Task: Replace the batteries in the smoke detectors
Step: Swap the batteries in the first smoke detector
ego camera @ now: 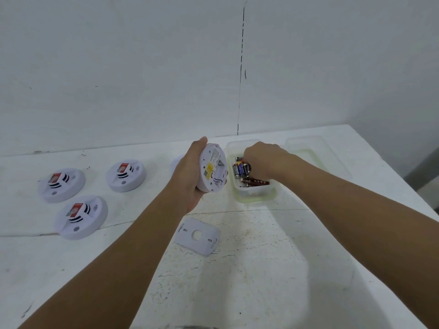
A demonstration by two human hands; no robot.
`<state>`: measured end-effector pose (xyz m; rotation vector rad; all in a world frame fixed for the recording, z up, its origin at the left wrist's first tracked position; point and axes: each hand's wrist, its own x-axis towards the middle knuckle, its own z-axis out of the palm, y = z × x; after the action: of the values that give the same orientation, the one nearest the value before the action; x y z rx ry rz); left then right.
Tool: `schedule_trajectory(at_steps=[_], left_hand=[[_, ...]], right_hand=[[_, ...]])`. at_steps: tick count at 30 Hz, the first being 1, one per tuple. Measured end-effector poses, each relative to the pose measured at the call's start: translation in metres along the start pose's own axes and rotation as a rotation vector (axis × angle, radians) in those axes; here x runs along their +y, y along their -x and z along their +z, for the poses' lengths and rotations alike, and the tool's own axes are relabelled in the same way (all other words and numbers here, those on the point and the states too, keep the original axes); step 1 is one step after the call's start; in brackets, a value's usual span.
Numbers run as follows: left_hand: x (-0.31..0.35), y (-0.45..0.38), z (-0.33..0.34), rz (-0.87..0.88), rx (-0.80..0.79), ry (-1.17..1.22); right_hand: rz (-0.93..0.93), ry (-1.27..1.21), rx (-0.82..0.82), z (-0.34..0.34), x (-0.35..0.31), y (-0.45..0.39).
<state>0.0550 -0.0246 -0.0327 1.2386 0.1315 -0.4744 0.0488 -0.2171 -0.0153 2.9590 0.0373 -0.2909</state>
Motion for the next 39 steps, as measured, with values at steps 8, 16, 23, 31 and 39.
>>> schedule_trajectory(at_steps=[8, 16, 23, 31, 39], left_hand=[[0.001, 0.008, -0.011, -0.029, -0.03, 0.071], [0.003, 0.032, -0.026, -0.074, -0.06, 0.197], [0.0, 0.051, -0.044, -0.063, -0.091, 0.321], [0.002, 0.067, -0.063, -0.033, -0.167, 0.381], [0.01, 0.081, -0.075, -0.003, -0.215, 0.4]], right_hand=[[-0.07, -0.019, 0.303, 0.012, 0.005, 0.0], [-0.076, -0.894, 0.689, -0.016, -0.036, 0.051], [-0.072, -1.163, 0.507, -0.006, -0.077, 0.077], [-0.139, -1.339, 0.438, 0.008, -0.104, 0.09], [-0.277, -1.407, 0.438, 0.005, -0.118, 0.095]])
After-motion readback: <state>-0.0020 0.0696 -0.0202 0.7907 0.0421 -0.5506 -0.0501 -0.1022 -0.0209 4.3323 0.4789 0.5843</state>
